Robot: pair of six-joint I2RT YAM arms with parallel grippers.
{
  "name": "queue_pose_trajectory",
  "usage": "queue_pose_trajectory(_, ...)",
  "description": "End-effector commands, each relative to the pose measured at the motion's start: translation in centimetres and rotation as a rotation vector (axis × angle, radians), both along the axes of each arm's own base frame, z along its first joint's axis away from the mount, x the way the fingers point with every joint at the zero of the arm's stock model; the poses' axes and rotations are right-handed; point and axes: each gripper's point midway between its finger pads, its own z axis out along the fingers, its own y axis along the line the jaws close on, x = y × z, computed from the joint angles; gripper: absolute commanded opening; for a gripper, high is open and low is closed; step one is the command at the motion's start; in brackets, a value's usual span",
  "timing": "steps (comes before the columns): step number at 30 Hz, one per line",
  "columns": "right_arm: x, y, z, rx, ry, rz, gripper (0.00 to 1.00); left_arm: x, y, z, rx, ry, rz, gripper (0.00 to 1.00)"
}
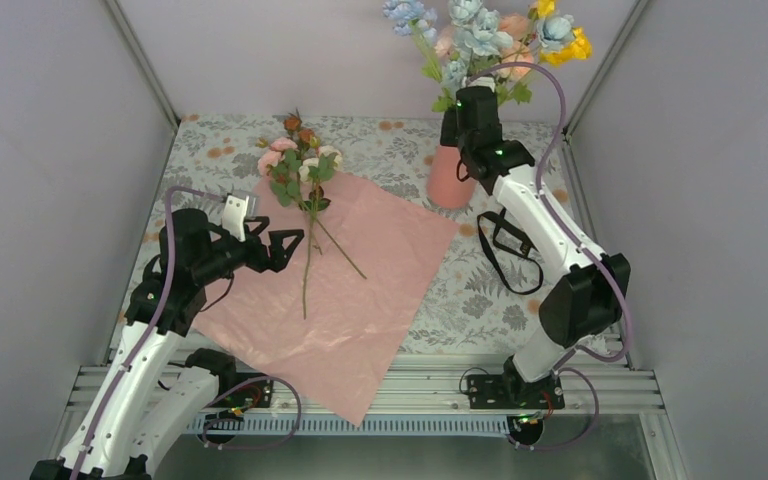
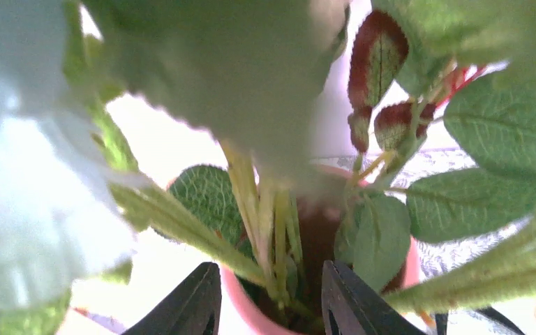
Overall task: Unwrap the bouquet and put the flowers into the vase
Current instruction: Insert the fake flower into the vase.
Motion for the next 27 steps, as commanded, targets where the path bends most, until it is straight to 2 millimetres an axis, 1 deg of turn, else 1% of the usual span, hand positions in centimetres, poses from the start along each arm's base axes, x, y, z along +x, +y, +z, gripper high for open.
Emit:
queue_pose_trajectory(1,-2.5,-0.9,1.6,0.050,0.024,-0.005,0.41,0.5,0.6,-0.9,0.022,0.028,0.040,1.00)
queue_pose_trajectory(4,-4.1,-1.0,2.1,0.074,0.027,0.020,0.50,0.9,0.9,-1.6,0.032,0.057,0.071,1.00)
queue_pose_trajectory(7,-5.7,-0.9,2.1,0.103,0.039,0.053,0.60,1.4,1.2,-2.3,0.039,0.087,0.096,1.00)
queue_pose_trajectory(12,-8.7,-0.4,1.6,0.158,0.060,0.129,0.79,2.6,1.9,-4.2,0.063,0.171,0.161,0.99)
queue_pose_trajectory(17,-11.4,0.5,0.9,0.216,0.069,0.222,0.99,3.7,1.9,-6.3,0.071,0.263,0.192,0.93)
queue_pose_trajectory(18,-12.0,0.7,0.7,0.225,0.069,0.240,1.00,4.0,1.9,-6.8,0.071,0.285,0.201,0.91)
queue_pose_trajectory(19,-12.5,0.8,0.2,0.232,0.078,0.258,1.00,4.2,1.9,-7.5,0.072,0.306,0.208,0.86)
queue_pose_trajectory(23,-14.2,1.2,-0.5,0.258,0.082,0.302,1.00,5.5,1.5,-10.1,0.063,0.379,0.225,0.66)
queue_pose_trajectory(26,-15.1,1.5,-0.6,0.276,0.084,0.323,1.00,6.8,1.5,-12.7,0.062,0.442,0.262,0.50)
queue_pose_trajectory(27,-15.4,1.5,-0.4,0.283,0.075,0.330,1.00,7.2,1.5,-13.5,0.061,0.459,0.270,0.48)
